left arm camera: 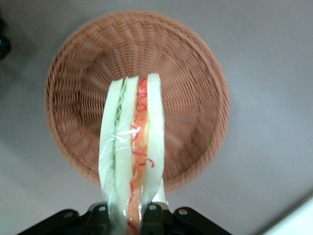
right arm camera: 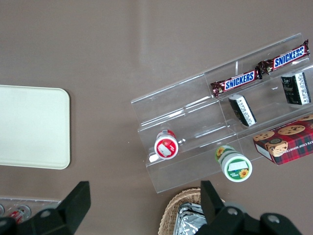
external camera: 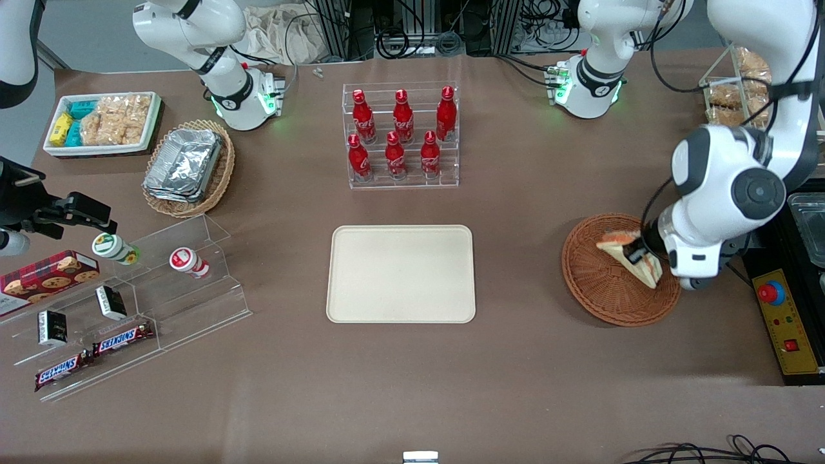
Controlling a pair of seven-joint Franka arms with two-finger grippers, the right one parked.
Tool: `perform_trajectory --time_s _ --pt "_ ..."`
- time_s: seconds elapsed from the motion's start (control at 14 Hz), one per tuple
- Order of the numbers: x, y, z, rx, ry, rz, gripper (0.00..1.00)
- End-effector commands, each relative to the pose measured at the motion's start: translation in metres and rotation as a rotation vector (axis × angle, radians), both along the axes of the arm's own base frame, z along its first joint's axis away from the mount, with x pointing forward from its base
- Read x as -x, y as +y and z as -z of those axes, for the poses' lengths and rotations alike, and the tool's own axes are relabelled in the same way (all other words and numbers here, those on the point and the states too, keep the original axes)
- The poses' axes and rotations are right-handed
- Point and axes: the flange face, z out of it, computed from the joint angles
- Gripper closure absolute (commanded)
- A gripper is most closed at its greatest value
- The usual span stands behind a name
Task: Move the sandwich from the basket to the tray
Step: 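Lift the sandwich and carry it with the left gripper to the tray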
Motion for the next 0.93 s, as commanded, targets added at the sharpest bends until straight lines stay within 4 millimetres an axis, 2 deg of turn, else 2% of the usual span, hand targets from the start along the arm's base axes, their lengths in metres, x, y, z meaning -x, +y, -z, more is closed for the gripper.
perform_trajectory --time_s 0.0,0.21,0.5,0.64,0.86 --pt "0.006 -0.053 -0.032 0.012 0.028 0.134 1.0" --pt "0.019 -0.146 -0.036 0.074 -0.028 0.361 1.0" --pt "0.043 -0.247 -0.008 0.16 -0.106 0.521 1.0" --pt "0.052 -0.277 0.013 0.191 -0.099 0.566 1.0" --pt "0.057 -0.301 0.045 0.205 -0.115 0.626 1.0"
